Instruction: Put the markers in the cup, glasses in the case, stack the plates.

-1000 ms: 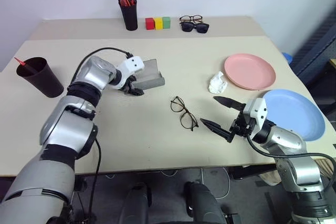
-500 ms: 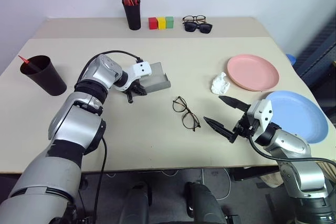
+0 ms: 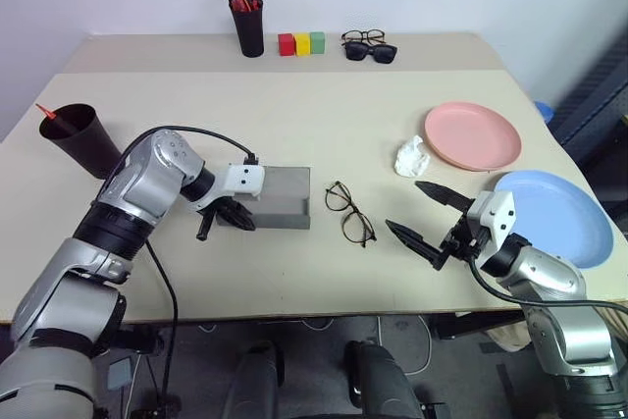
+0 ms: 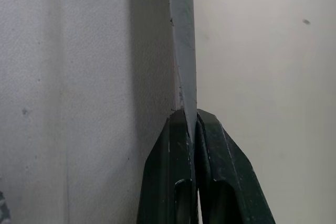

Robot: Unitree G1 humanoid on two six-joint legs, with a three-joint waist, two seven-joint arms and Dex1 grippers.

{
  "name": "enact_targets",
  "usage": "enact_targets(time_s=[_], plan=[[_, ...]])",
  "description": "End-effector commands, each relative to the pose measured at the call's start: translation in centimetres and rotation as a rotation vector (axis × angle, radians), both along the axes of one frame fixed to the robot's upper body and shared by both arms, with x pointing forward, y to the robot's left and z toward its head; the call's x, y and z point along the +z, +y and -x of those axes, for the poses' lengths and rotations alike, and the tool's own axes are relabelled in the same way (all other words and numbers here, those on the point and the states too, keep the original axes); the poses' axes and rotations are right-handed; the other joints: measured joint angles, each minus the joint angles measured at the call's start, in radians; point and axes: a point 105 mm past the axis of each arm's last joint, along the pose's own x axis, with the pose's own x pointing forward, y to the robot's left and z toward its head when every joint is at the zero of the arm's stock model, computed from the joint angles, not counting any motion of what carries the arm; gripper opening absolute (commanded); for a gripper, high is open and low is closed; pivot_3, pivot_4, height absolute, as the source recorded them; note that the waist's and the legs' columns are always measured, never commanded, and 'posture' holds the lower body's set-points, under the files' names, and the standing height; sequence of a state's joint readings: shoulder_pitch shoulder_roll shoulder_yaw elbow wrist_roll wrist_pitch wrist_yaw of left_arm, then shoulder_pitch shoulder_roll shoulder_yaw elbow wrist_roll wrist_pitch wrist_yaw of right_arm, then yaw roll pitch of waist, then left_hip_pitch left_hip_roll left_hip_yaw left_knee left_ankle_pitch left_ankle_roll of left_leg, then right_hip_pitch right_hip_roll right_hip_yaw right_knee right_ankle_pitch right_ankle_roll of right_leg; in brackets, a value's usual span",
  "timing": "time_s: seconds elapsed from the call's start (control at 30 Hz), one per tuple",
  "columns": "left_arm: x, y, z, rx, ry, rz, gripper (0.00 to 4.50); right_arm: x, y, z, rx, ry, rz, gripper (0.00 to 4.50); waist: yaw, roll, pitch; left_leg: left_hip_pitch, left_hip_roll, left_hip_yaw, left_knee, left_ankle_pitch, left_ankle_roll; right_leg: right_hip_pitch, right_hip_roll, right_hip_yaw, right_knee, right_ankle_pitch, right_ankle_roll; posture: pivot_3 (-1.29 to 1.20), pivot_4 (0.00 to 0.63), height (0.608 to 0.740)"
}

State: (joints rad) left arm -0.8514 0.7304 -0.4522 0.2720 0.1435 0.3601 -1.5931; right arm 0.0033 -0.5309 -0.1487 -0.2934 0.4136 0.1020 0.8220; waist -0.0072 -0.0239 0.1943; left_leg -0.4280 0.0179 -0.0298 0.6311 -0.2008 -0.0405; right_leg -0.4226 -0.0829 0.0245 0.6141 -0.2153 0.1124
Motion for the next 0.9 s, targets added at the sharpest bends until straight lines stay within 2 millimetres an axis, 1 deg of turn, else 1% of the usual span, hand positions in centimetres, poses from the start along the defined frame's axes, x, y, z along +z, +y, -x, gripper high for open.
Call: enact_targets(time_s=[0.03, 0.13, 0.27, 0.33, 0.4, 0.5, 0.53, 0.63, 0.73, 0.8, 0.9], plan=[[-0.4, -2.7, 0.0, -0.055, -0.012, 0.004, 0.05, 0.4, -0.4, 0.1, -0.016, -0.035, -0.002, 4.50, 0.003, 0.000, 0.000, 0.000, 0.000, 0.000, 0.000, 0.000, 0.000, 0.000, 0.000, 0.000, 0.000, 0.000, 0.000, 0.00, 0.150, 0.740], [-0.5, -5.3, -0.6, -0.075, -0.036, 0.019, 0.05, 0.0, -0.8, 0.2, -0.031, -0.029, 0.000, 4.50, 0.016, 0.000, 0.000, 0.000, 0.000, 0.000, 0.001, 0.000, 0.000, 0.001, 0.000, 0.000, 0.000, 0.000, 0.000, 0.00, 0.150, 0.740], [0.2, -8.8, -1.1, -0.093, -0.057, 0.070, 0.05, -0.3, -1.3, 0.4, -0.051, -0.027, 0.003, 4.50, 0.018, 0.000, 0.000, 0.000, -0.001, 0.000, 0.001, 0.000, 0.000, 0.001, 0.000, 0.000, -0.001, 0.000, 0.000, 0.00, 0.150, 0.740], [0.4, -9.5, -1.1, -0.102, -0.057, 0.078, 0.05, -0.2, -1.2, 0.5, -0.055, -0.029, 0.002, 4.50, 0.015, 0.000, 0.000, 0.000, -0.001, 0.000, 0.001, 0.000, 0.000, 0.001, 0.000, 0.000, 0.000, 0.000, 0.000, 0.00, 0.150, 0.740], [0.5, -8.9, -1.2, -0.085, -0.058, 0.073, 0.05, -0.2, -1.2, 0.6, -0.056, -0.032, 0.002, 4.50, 0.004, 0.000, 0.000, 0.000, -0.001, 0.000, 0.001, 0.000, 0.001, 0.000, 0.000, 0.000, 0.000, 0.000, 0.000, 0.00, 0.150, 0.740], [0.5, -7.1, -1.1, -0.053, -0.048, 0.055, 0.05, -0.1, -1.1, 0.6, -0.056, -0.033, 0.002, 4.50, -0.013, 0.001, 0.000, 0.001, 0.000, -0.001, 0.000, 0.000, 0.001, 0.000, 0.001, 0.000, 0.002, 0.000, 0.000, 0.00, 0.150, 0.740], [0.4, -6.5, -1.0, -0.046, -0.048, 0.047, 0.05, -0.1, -1.1, 0.7, -0.056, -0.033, 0.003, 4.50, -0.015, 0.001, 0.000, 0.002, 0.000, -0.001, 0.000, 0.000, 0.001, 0.000, 0.001, 0.000, 0.002, 0.000, 0.000, 0.00, 0.150, 0.740], [0.2, -3.7, -0.7, 0.008, -0.044, 0.023, 0.05, 0.0, -1.0, 0.7, -0.056, -0.023, -0.003, 4.50, -0.014, 0.001, 0.000, 0.002, 0.000, -0.001, -0.001, 0.000, 0.001, 0.000, 0.001, 0.000, 0.003, 0.000, 0.000, 0.00, 0.150, 0.740], [-0.1, -2.4, -0.4, 0.035, -0.052, 0.017, 0.05, 0.2, -1.0, 0.7, -0.056, -0.018, -0.004, 4.50, -0.008, 0.001, 0.000, 0.002, 0.000, -0.001, 0.000, 0.000, 0.001, 0.000, 0.001, 0.000, 0.003, 0.000, -0.001, 0.00, 0.150, 0.740], [-0.6, -1.9, -0.4, 0.050, -0.062, 0.014, 0.05, 0.3, -1.1, 0.7, -0.057, -0.015, -0.004, 4.50, -0.003, 0.001, -0.001, 0.002, 0.000, -0.001, 0.000, 0.000, 0.001, 0.000, 0.001, 0.000, 0.002, 0.000, -0.001, 0.00, 0.150, 0.740], [-1.0, -2.0, -0.2, 0.064, -0.062, 0.021, 0.05, 0.3, -1.3, 0.7, -0.060, -0.004, 0.000, 4.50, -0.003, 0.001, -0.001, 0.002, 0.000, 0.000, 0.000, 0.000, 0.001, 0.001, 0.000, 0.000, 0.002, 0.000, -0.001, 0.00, 0.150, 0.740]])
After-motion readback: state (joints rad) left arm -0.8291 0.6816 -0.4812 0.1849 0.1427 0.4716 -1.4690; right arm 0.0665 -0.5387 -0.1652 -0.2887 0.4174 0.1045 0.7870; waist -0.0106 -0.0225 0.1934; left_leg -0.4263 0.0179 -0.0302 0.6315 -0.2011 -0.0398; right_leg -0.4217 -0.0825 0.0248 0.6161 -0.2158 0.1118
